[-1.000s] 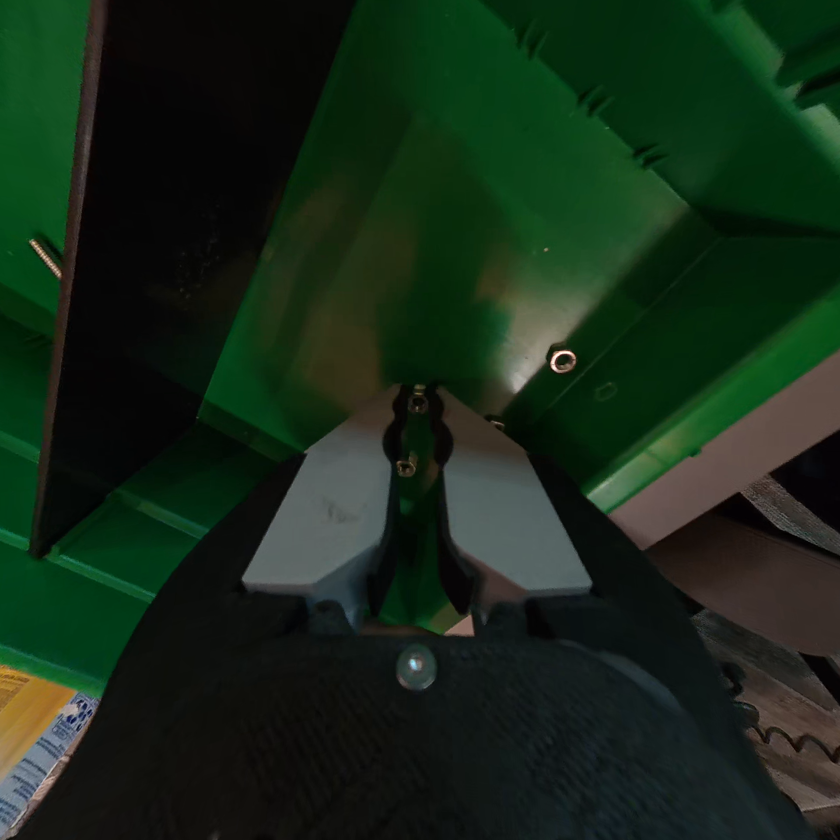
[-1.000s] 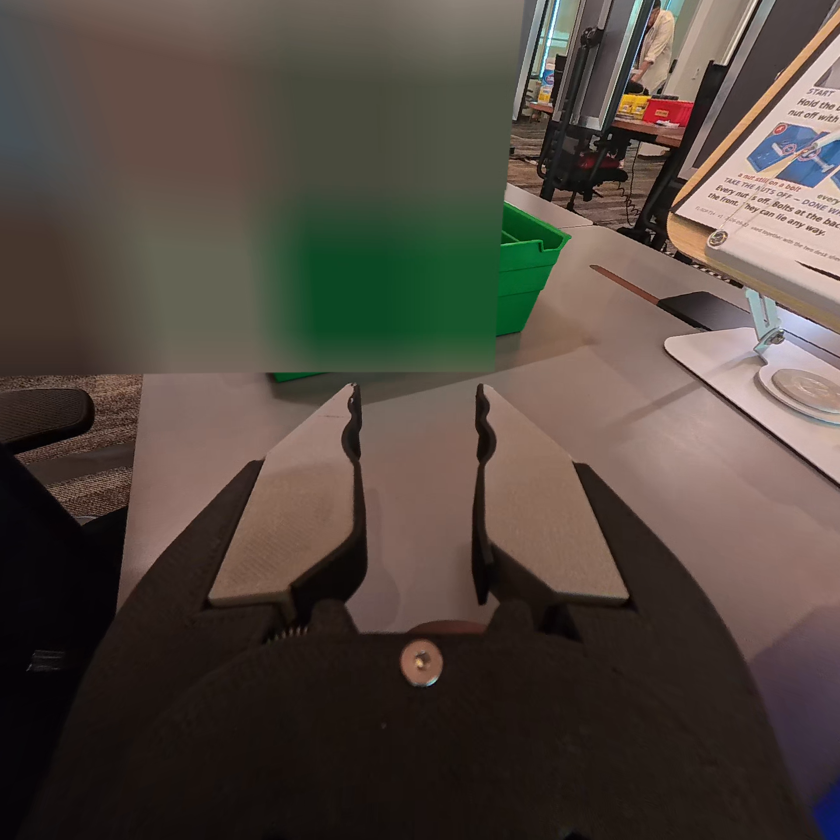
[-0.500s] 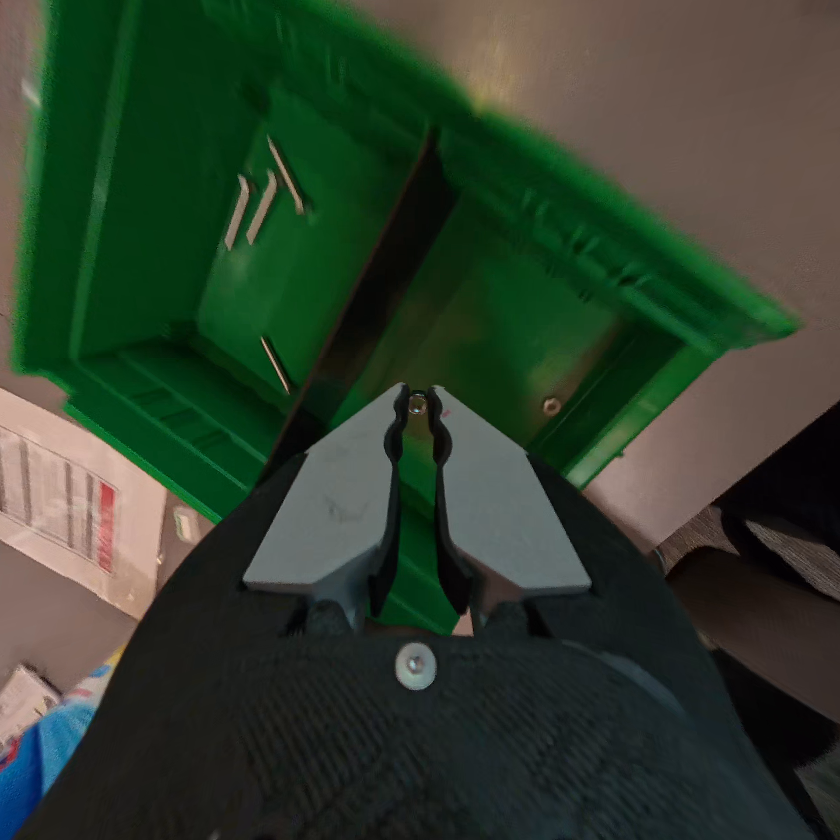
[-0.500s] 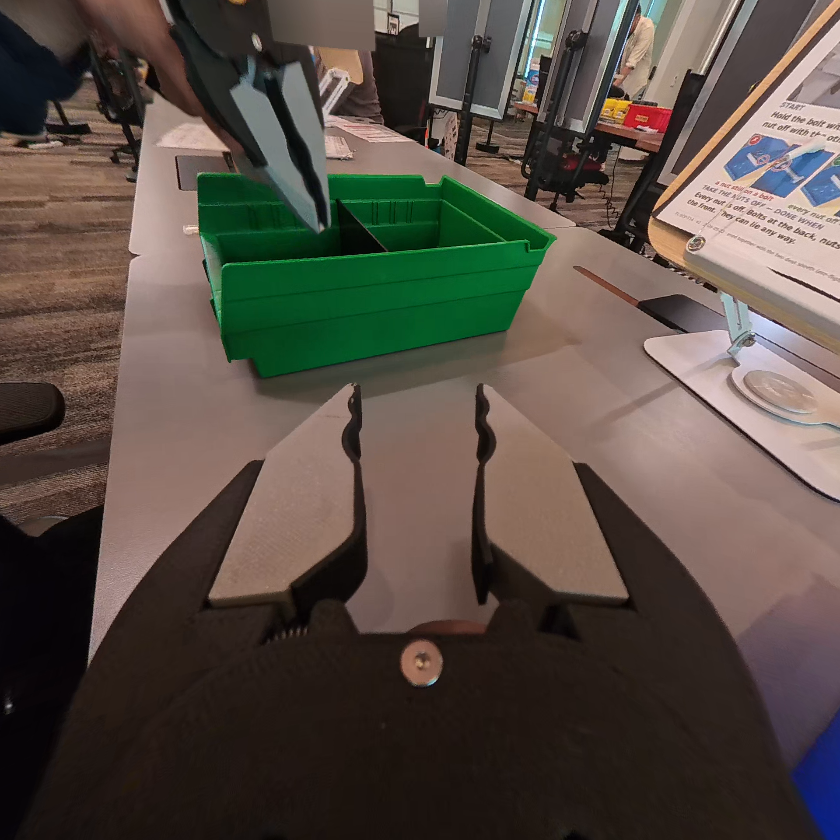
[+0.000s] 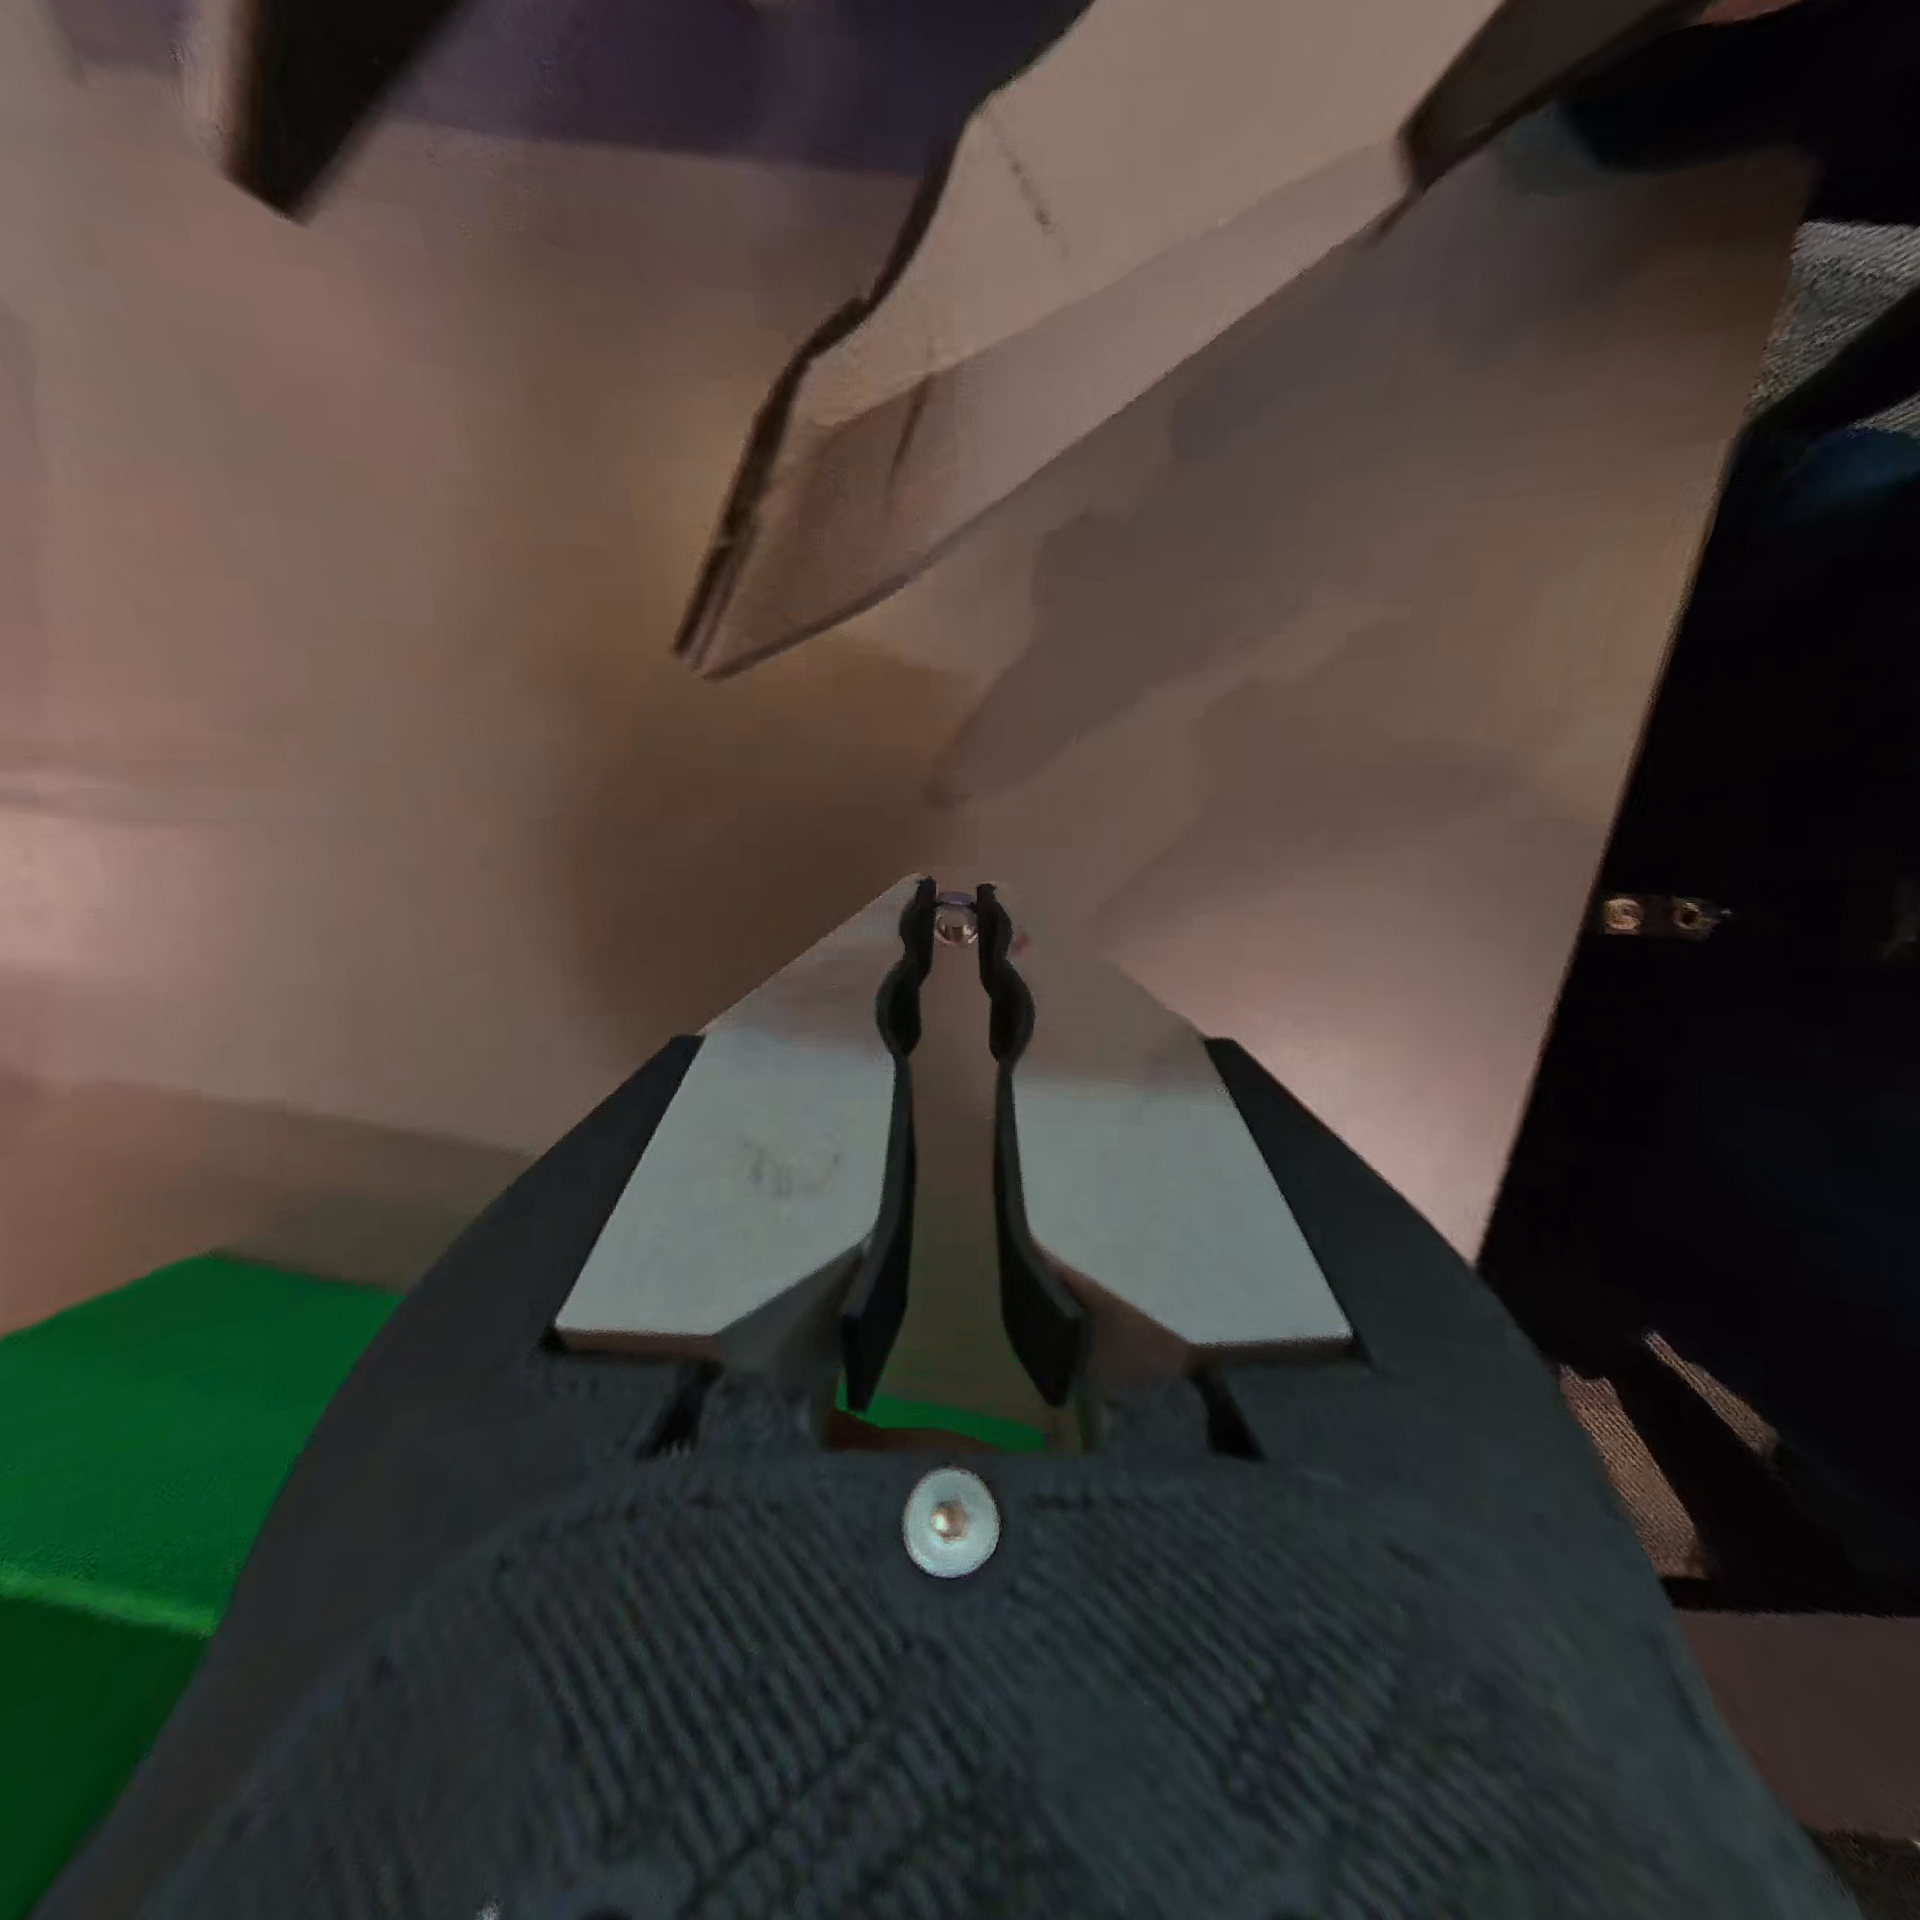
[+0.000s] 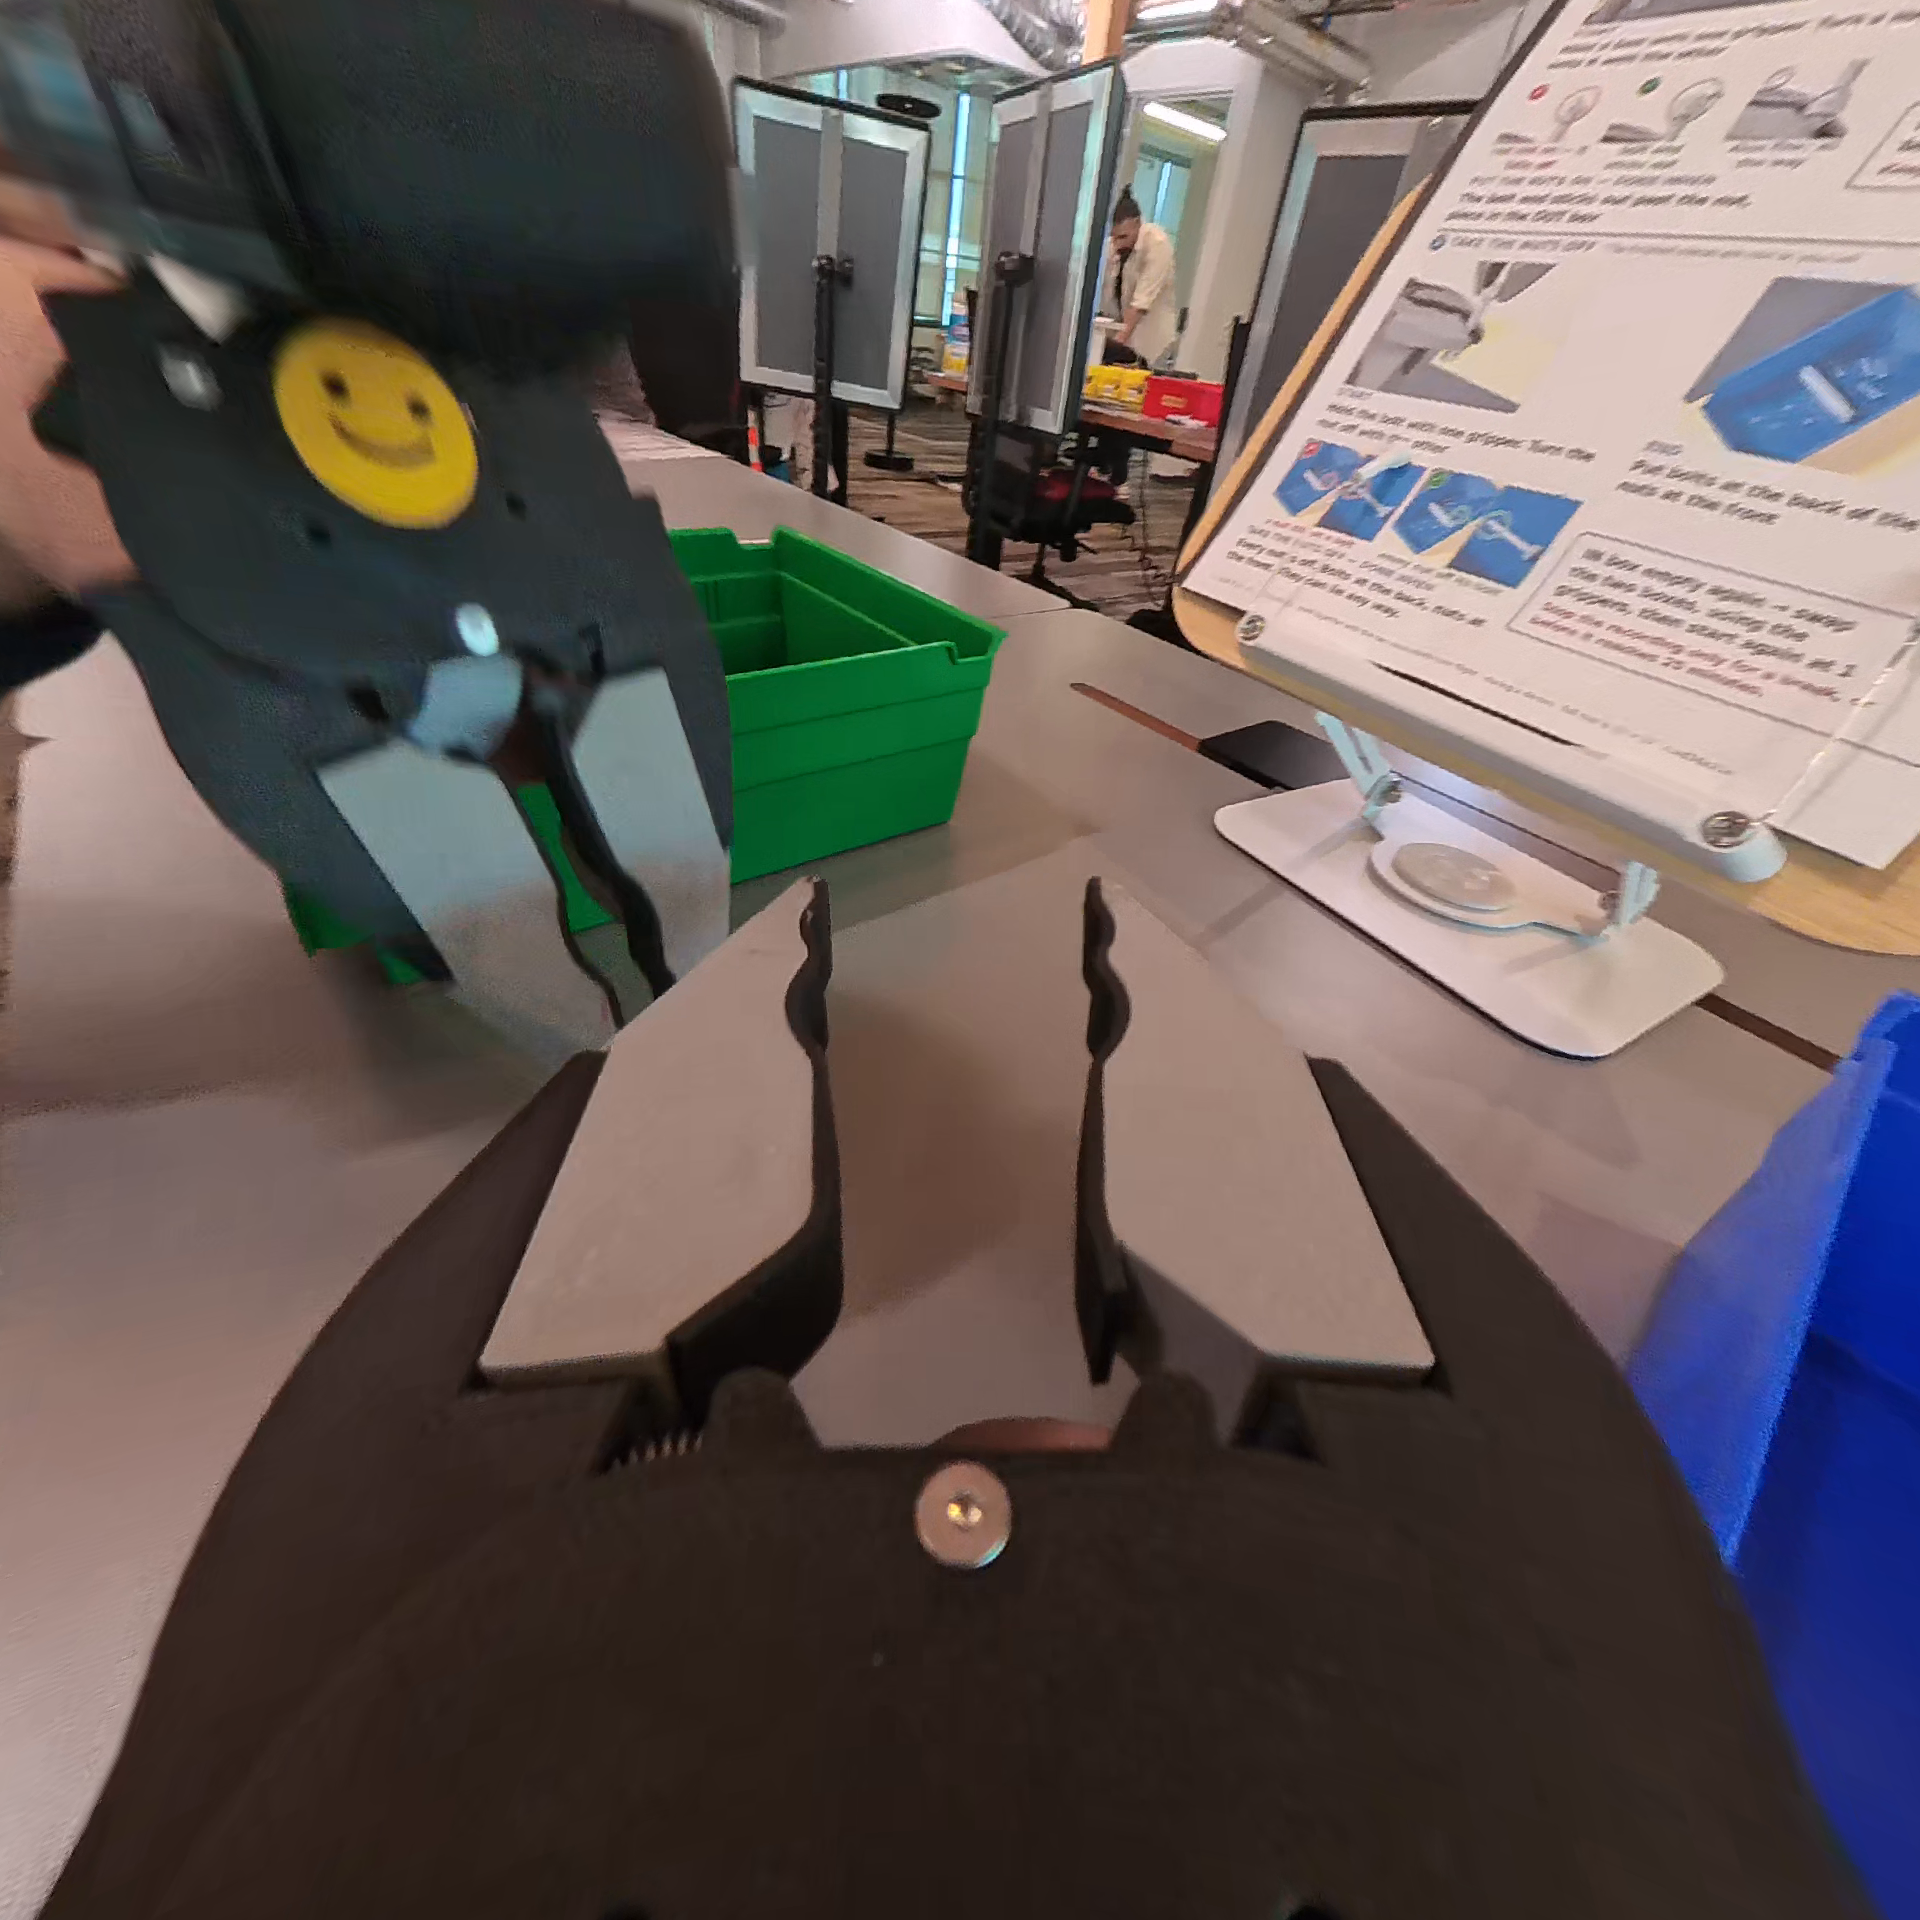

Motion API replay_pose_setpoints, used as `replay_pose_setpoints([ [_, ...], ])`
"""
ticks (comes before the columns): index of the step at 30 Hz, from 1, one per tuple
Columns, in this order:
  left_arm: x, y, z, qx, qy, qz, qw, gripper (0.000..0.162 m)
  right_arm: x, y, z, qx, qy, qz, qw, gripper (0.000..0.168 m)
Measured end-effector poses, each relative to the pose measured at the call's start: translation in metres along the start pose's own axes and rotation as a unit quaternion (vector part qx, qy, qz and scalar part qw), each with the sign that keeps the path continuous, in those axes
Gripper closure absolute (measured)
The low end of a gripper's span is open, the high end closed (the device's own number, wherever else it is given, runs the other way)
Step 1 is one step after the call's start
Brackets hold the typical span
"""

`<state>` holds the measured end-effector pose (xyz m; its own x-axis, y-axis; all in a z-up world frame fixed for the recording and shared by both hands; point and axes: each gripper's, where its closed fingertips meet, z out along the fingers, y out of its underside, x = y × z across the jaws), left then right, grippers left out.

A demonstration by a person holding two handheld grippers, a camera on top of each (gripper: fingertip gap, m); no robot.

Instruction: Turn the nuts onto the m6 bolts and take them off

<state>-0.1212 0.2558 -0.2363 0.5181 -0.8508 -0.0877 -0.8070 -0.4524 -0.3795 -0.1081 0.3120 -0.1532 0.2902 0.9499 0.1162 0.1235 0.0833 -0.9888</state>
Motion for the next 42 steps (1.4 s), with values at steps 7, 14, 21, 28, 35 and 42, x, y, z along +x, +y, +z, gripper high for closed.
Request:
replay_pose_setpoints([
  [7,-0.02,0.021,0.049,-0.055,-0.007,-0.062,0.997,0.141,-0.001,0.003,0.001,-0.01,0.004,-0.006,1.0,0.121],
  [14,-0.025,-0.001,-0.002,0.028,-0.028,-0.078,0.996,0.137,0.002,-0.004,-0.003,0.009,0.01,0.005,1.0,0.122],
  [21,-0.092,0.025,-0.116,0.089,-0.163,-0.1,0.977,0.137,0.001,-0.002,-0.002,0.005,0.009,0.001,1.0,0.122],
  [28,-0.19,0.124,-0.124,0.035,-0.194,-0.164,0.967,0.137,-0.003,0.01,0.008,-0.016,-0.001,0.001,1.0,0.122],
  [35,-0.227,0.182,-0.046,-0.095,-0.126,-0.046,0.986,0.142,-0.005,0.029,0.022,-0.051,-0.006,0.0,0.999,0.122],
  [42,-0.226,0.201,-0.011,-0.121,-0.068,0.018,0.99,0.159,-0.003,0.028,0.028,-0.048,-0.003,0.009,0.999,0.123],
])
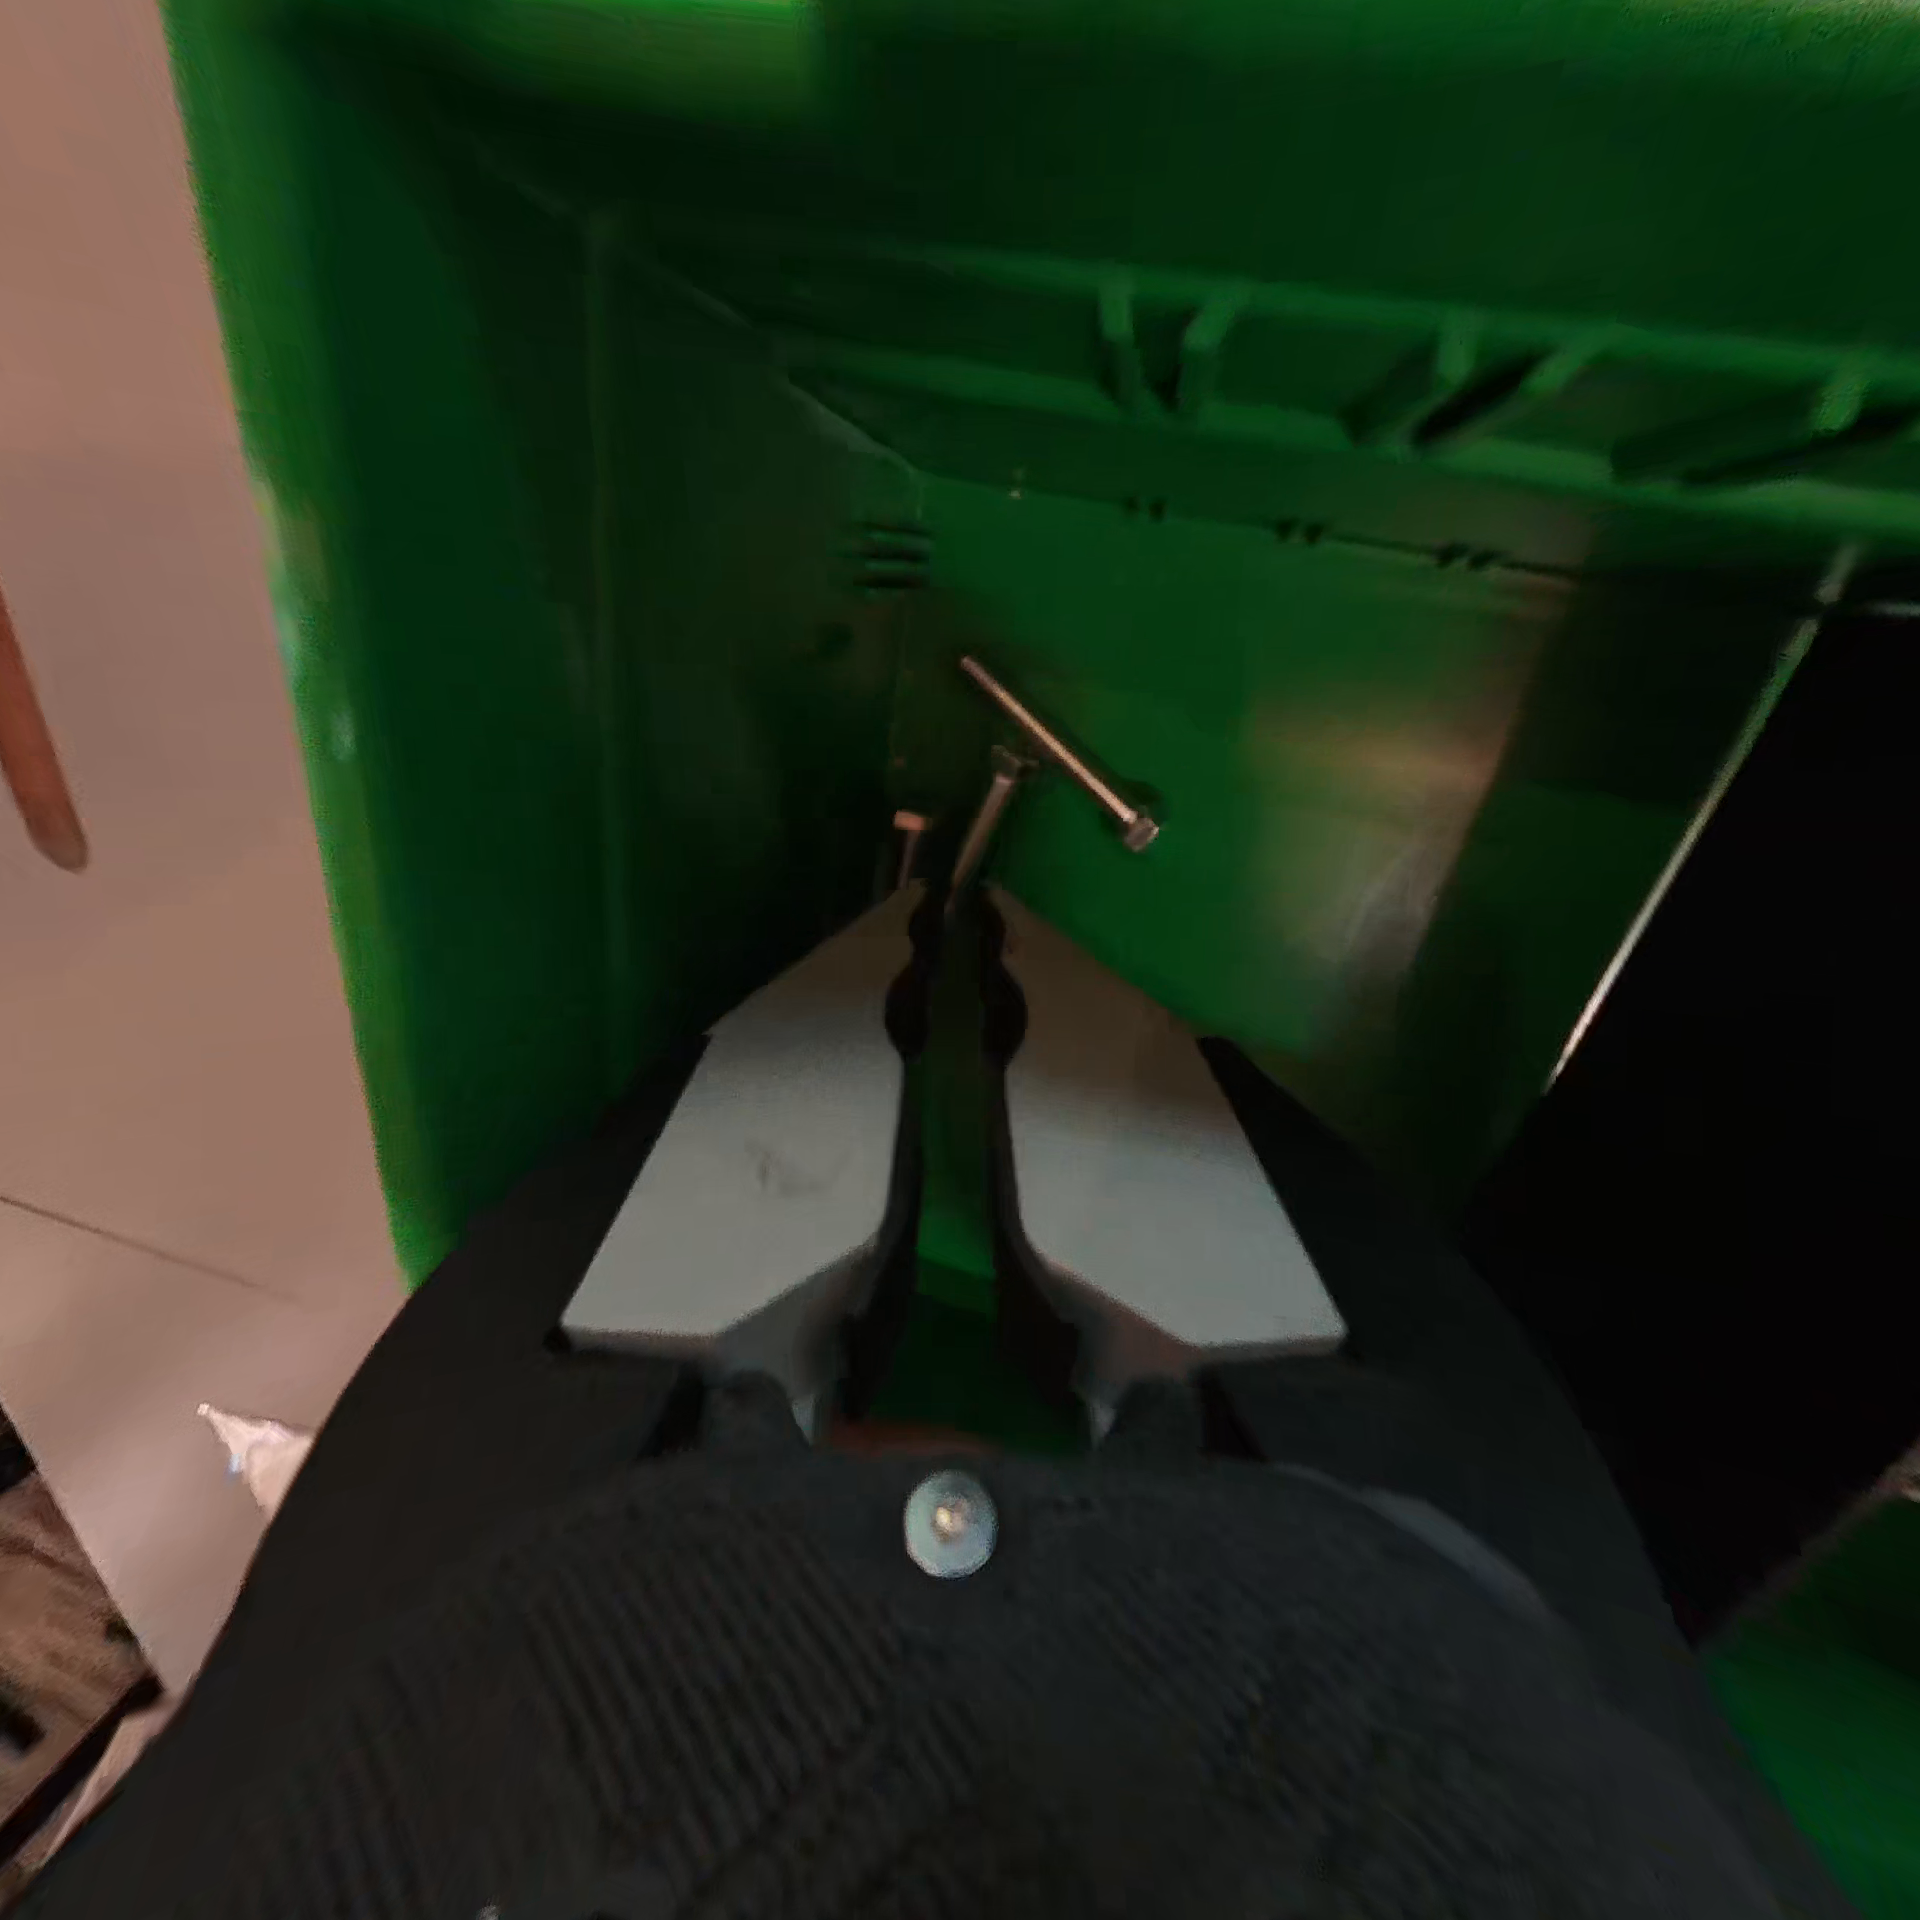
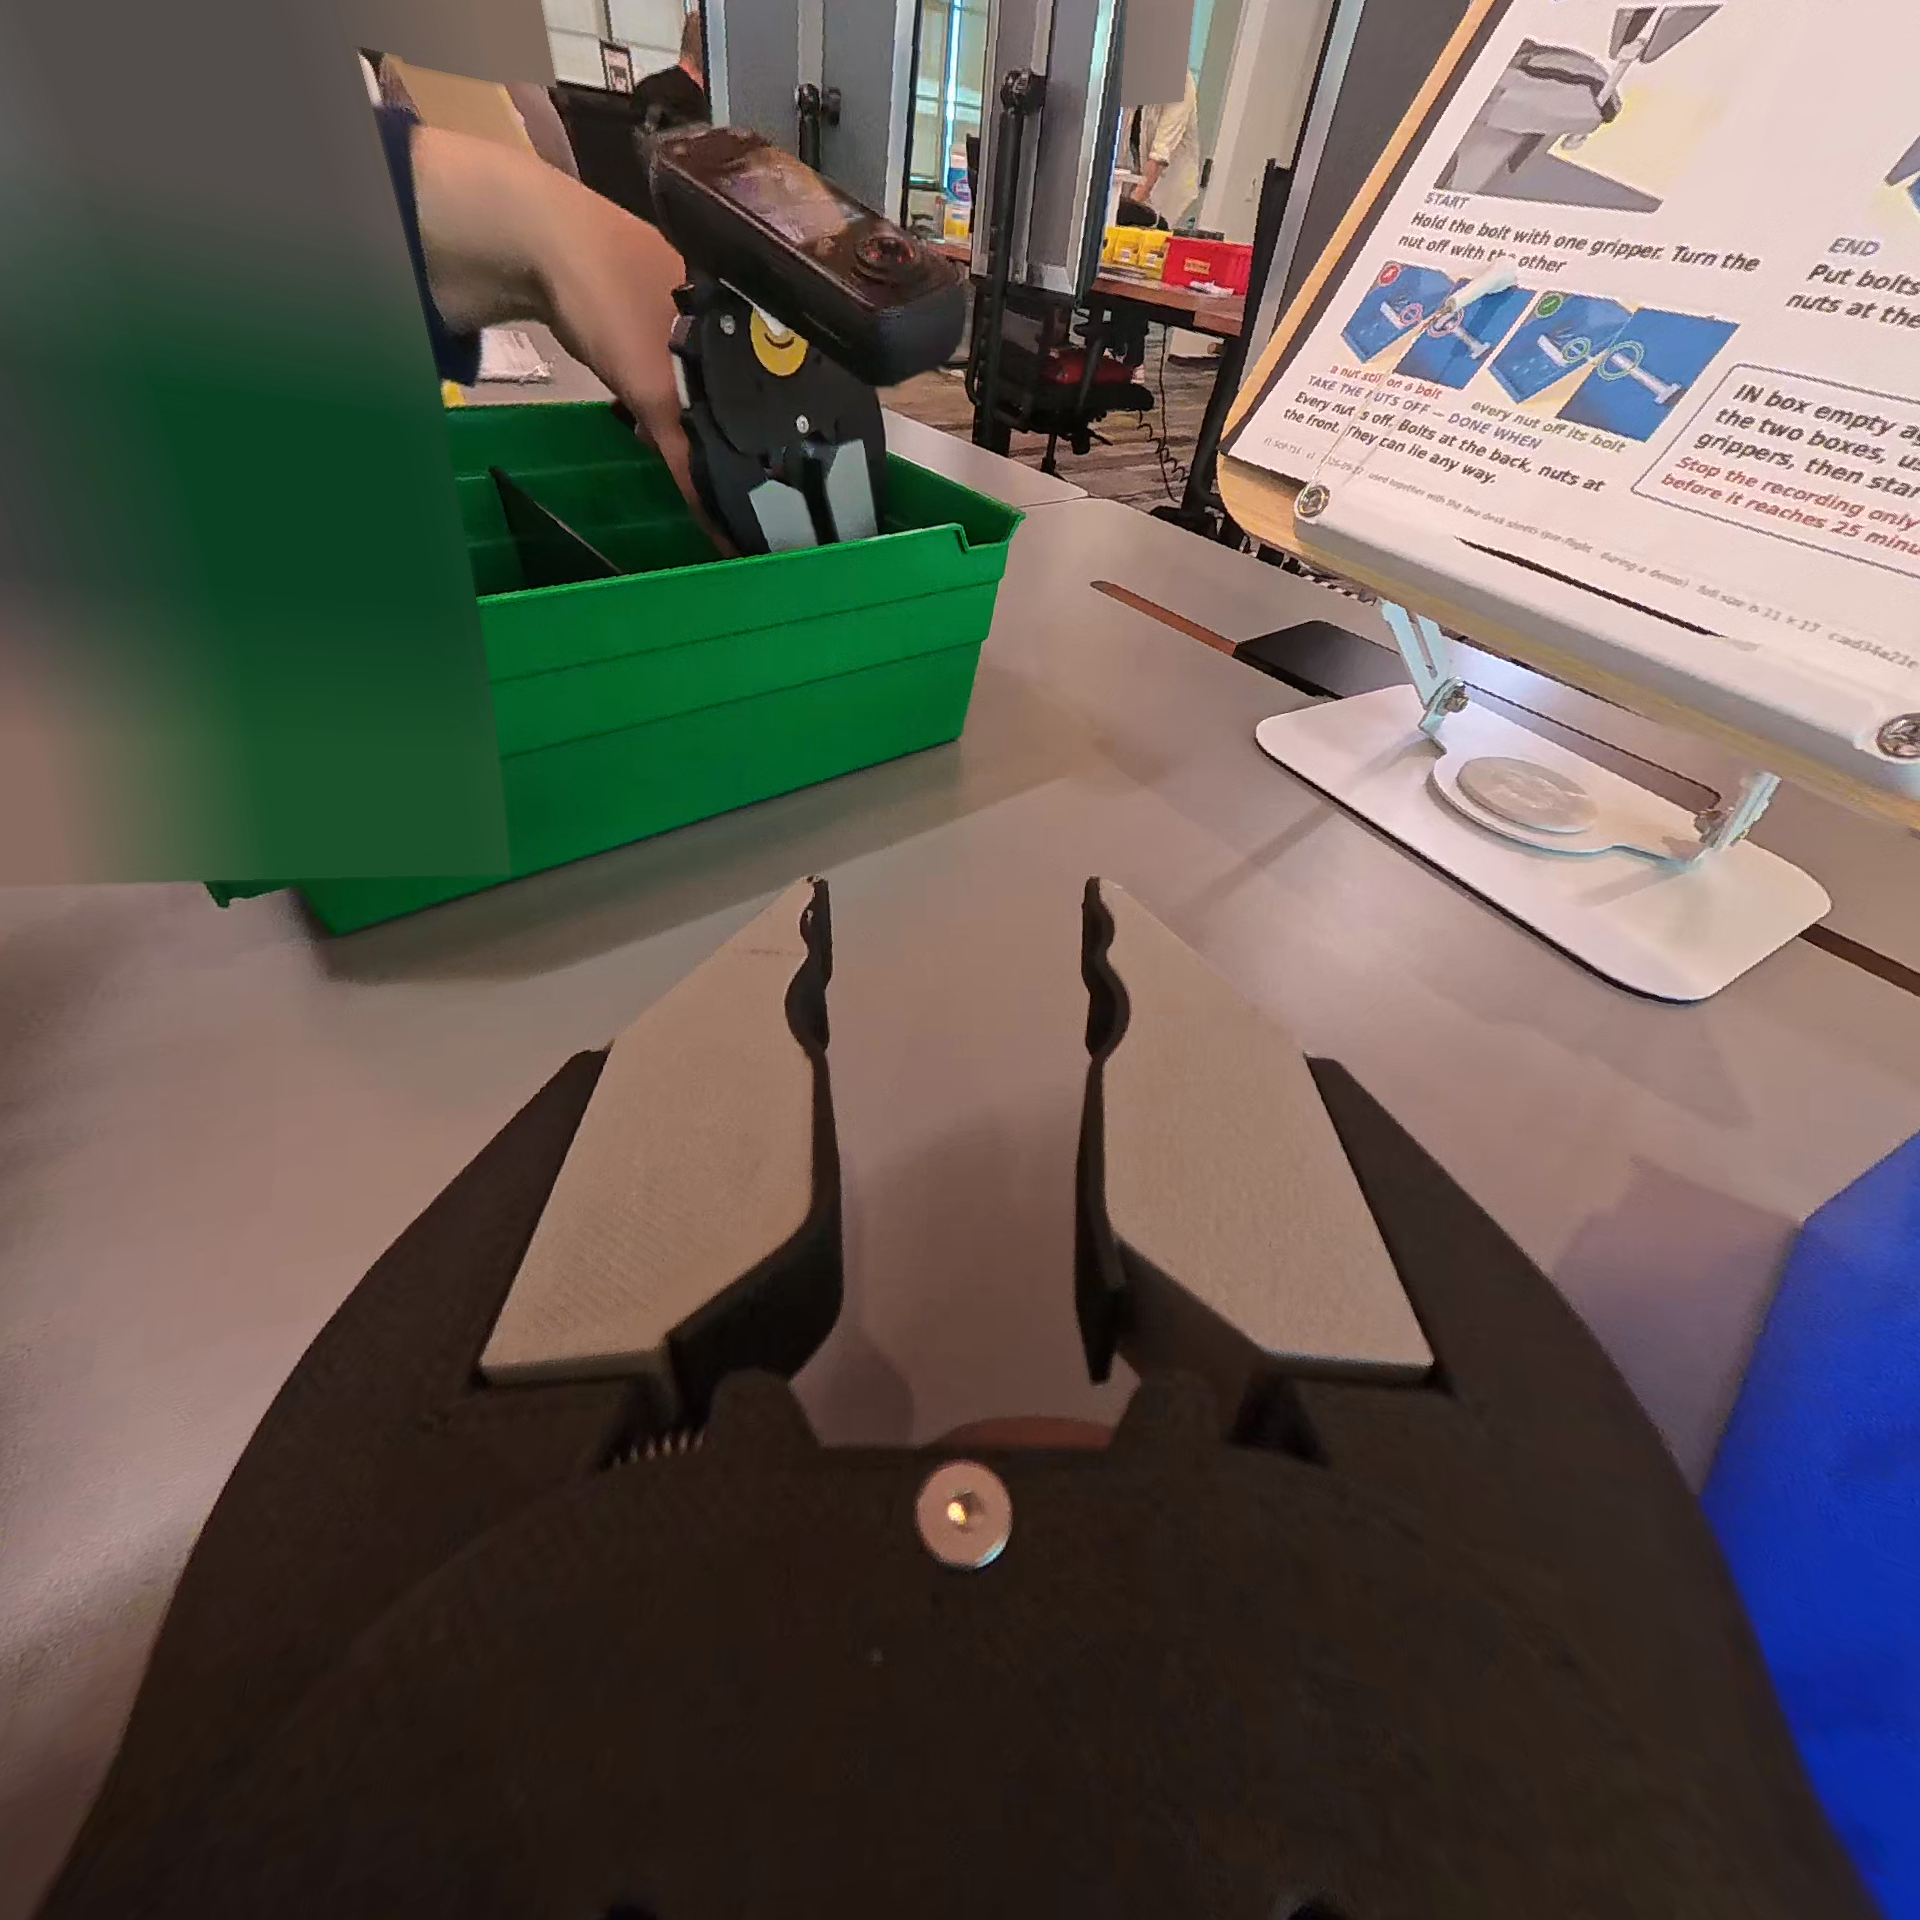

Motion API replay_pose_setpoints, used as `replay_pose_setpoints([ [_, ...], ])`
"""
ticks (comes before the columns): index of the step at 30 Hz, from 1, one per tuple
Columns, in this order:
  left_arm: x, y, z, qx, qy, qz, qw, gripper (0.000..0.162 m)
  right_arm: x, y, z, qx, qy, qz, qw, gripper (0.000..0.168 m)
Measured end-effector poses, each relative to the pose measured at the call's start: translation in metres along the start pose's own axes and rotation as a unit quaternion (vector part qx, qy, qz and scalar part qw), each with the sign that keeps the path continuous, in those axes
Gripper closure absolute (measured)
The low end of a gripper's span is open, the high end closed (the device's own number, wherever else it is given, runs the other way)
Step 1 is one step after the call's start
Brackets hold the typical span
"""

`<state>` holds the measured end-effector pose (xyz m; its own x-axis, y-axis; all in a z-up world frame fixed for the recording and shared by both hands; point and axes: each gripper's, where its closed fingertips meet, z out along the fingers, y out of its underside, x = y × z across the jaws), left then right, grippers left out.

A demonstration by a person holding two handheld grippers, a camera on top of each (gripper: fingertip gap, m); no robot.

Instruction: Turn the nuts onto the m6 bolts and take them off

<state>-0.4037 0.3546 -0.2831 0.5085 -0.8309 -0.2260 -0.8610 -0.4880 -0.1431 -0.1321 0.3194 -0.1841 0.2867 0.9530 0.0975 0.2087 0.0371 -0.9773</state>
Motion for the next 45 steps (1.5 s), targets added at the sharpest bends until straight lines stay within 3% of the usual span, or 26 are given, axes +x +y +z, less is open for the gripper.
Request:
replay_pose_setpoints([
  [1,0.001,-0.001,0.002,0.005,0.001,0.002,1.0,0.154,0.0,0.0,0.0,0.001,0.0,0.0,1.0,0.123],
  [9,0.005,0.0,0.001,-0.014,-0.001,0.004,1.0,0.157,-0.007,0.005,0.003,-0.01,-0.02,0.0,1.0,0.123],
  [15,-0.002,-0.014,-0.059,0.027,-0.116,-0.004,0.993,0.158,-0.011,0.012,0.002,-0.023,-0.042,0.018,0.999,0.123],
  [19,0.042,-0.048,-0.113,0.082,-0.179,0.073,0.978,0.158,-0.023,0.007,0.001,-0.025,-0.1,0.052,0.993,0.124],
  [23,0.107,-0.085,-0.155,0.088,-0.271,0.187,0.94,0.158,-0.055,-0.014,-0.016,-0.015,-0.202,0.139,0.969,0.125],
  [25,0.148,-0.106,-0.166,0.111,-0.28,0.229,0.926,0.158,-0.068,-0.027,-0.027,-0.008,-0.22,0.155,0.963,0.128],
  [29,0.204,-0.132,-0.166,0.129,-0.263,0.256,0.921,0.158,-0.102,-0.036,-0.045,-0.036,-0.262,0.145,0.954,0.129],
  [36,0.243,-0.162,-0.146,0.133,-0.236,0.286,0.919,0.158,-0.124,-0.016,-0.044,-0.086,-0.247,0.112,0.959,0.128],
  [37,0.246,-0.164,-0.143,0.131,-0.231,0.289,0.92,0.158,-0.125,-0.013,-0.043,-0.092,-0.251,0.118,0.957,0.133],
  [39,0.247,-0.165,-0.14,0.131,-0.228,0.29,0.92,0.158,-0.127,-0.004,-0.043,-0.107,-0.263,0.116,0.952,0.16],
  [45,0.249,-0.165,-0.128,0.162,-0.197,0.264,0.93,0.158,-0.126,0.007,-0.041,-0.109,-0.294,0.138,0.939,0.161],
])
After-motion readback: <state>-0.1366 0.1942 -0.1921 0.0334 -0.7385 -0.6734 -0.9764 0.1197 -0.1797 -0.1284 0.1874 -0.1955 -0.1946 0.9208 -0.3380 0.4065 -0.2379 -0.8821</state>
